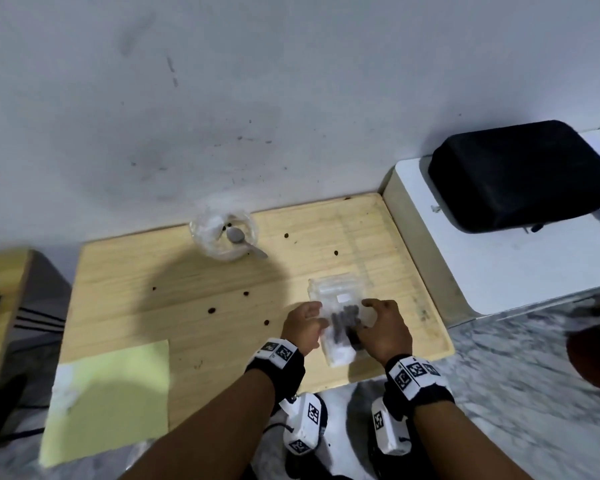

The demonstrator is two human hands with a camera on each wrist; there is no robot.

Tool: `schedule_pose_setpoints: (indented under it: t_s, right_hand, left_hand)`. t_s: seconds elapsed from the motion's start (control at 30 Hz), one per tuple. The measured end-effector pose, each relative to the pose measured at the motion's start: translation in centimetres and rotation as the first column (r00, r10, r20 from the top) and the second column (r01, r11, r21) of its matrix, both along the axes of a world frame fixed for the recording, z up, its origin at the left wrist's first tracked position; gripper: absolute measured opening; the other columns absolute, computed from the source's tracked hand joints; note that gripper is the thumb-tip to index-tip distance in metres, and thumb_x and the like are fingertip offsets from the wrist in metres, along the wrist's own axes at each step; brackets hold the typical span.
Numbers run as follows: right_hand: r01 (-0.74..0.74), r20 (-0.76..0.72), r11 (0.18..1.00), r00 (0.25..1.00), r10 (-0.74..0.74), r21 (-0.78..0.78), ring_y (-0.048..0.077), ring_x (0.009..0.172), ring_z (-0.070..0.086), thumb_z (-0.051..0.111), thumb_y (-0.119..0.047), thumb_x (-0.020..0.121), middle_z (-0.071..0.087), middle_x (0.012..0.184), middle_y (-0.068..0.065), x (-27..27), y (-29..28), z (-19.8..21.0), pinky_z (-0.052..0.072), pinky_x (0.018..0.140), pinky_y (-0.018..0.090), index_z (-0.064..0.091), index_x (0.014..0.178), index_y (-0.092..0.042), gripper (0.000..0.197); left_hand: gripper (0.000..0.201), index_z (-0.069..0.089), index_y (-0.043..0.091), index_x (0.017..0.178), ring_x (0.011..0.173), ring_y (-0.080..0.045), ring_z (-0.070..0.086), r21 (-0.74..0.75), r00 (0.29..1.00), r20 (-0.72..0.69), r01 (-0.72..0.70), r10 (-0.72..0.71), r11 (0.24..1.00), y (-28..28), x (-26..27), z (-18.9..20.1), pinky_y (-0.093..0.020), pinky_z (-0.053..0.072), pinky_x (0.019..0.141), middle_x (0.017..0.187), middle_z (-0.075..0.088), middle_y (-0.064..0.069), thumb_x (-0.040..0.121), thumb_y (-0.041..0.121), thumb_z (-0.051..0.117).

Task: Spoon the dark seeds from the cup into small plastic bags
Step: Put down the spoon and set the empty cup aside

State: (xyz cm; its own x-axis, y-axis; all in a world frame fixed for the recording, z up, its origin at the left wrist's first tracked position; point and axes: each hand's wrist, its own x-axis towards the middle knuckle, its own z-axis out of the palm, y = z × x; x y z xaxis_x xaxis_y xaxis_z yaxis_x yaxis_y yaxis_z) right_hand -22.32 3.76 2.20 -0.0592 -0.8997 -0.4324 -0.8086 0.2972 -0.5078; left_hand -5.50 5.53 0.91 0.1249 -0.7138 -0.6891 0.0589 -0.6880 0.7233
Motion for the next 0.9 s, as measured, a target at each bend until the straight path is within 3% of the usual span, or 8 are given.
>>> schedule_pose_setpoints:
  t_s: [0.1,0.17,0.33,0.43,0.5,0.67,0.8,0.9]
  right_hand:
    - [0.017,0.065,0.995,0.998,-0.011,-0.099,0.027,0.107,0.061,0.065,-0.032,0.086,0.046,0.136,0.0,1.3,-1.0,0.8,0.047,0.085,0.031,0.057,0.125,-0.028,0.04]
    - [-0.018,0.102,0.993,0.994,0.03,-0.113,0.029,0.108,0.06,0.066,-0.027,0.086,0.047,0.135,0.001,2.9,-2.1,1.5,0.049,0.087,0.033,0.058,0.124,-0.026,0.039]
    - [-0.089,0.211,0.981,0.97,0.124,-0.171,0.025,0.11,0.06,0.07,-0.021,0.083,0.059,0.122,0.003,8.0,-4.8,2.7,0.047,0.087,0.031,0.063,0.105,-0.029,0.024]
    - [-0.117,0.242,0.98,0.958,0.153,-0.159,0.021,0.107,0.06,0.071,-0.021,0.083,0.062,0.115,0.0,11.6,-5.9,3.0,0.044,0.084,0.028,0.062,0.095,-0.036,0.021]
    - [-0.114,0.256,0.982,0.955,0.151,-0.153,0.019,0.105,0.06,0.071,-0.024,0.084,0.062,0.112,-0.002,14.2,-6.6,2.9,0.045,0.084,0.029,0.065,0.099,-0.031,0.018]
    - [-0.106,0.228,0.987,0.965,0.131,-0.118,0.019,0.102,0.061,0.071,-0.031,0.086,0.063,0.111,-0.004,19.2,-8.5,3.1,0.05,0.087,0.034,0.064,0.109,-0.025,0.025]
    - [-0.131,0.129,0.989,0.982,0.139,-0.067,0.021,0.1,0.062,0.071,-0.034,0.084,0.064,0.112,0.001,22.0,-10.4,2.9,0.051,0.084,0.032,0.063,0.112,-0.024,0.031]
    - [-0.156,0.057,0.988,0.986,0.156,-0.001,0.023,0.1,0.063,0.069,-0.032,0.086,0.066,0.11,0.003,23.3,-11.2,2.4,0.051,0.083,0.031,0.061,0.116,-0.023,0.033]
  left_hand:
    - [0.025,0.062,0.021,0.101,0.079,-0.026,0.064,-0.046,0.997,0.003,-0.078,0.078,0.996,0.4,2.0,0.3,-0.02,0.039,0.048,0.111,0.06,-0.019,0.083,0.005,0.065]
    - [0.023,0.063,0.024,0.095,0.068,-0.018,0.056,-0.07,0.989,0.015,-0.144,0.146,0.987,0.6,4.1,0.8,-0.023,0.039,0.05,0.102,0.058,-0.009,0.084,0.003,0.064]
    - [0.023,0.066,0.02,0.106,0.075,-0.021,0.062,-0.161,0.951,0.091,-0.28,0.297,0.946,0.4,10.9,1.9,-0.029,0.048,0.056,0.11,0.063,-0.006,0.087,0.008,0.063]
    - [0.021,0.066,0.025,0.098,0.077,-0.023,0.063,-0.226,0.925,0.106,-0.334,0.364,0.915,-0.3,14.9,2.5,-0.03,0.047,0.058,0.108,0.064,-0.007,0.087,0.007,0.063]
    - [0.023,0.066,0.026,0.096,0.079,-0.024,0.063,-0.256,0.916,0.132,-0.337,0.378,0.906,-1.2,17.7,2.7,-0.029,0.047,0.056,0.109,0.064,-0.007,0.086,0.006,0.063]
    - [0.035,0.066,0.038,0.089,0.104,-0.027,0.059,-0.333,0.91,0.282,-0.205,0.304,0.92,-3.8,23.3,2.8,-0.028,0.043,0.082,0.123,0.06,-0.005,0.079,0.005,0.07]
    - [0.037,0.066,0.037,0.1,0.139,-0.019,0.032,-0.284,0.908,0.398,-0.016,0.132,0.959,-6.1,26.5,3.3,-0.023,0.028,0.106,0.148,0.036,-0.005,0.076,0.011,0.075]
    - [0.042,0.068,0.042,0.099,0.143,-0.018,0.026,-0.211,0.92,0.392,0.109,-0.018,0.971,-7.8,27.4,3.1,-0.026,0.029,0.109,0.157,0.025,0.0,0.069,0.014,0.08]
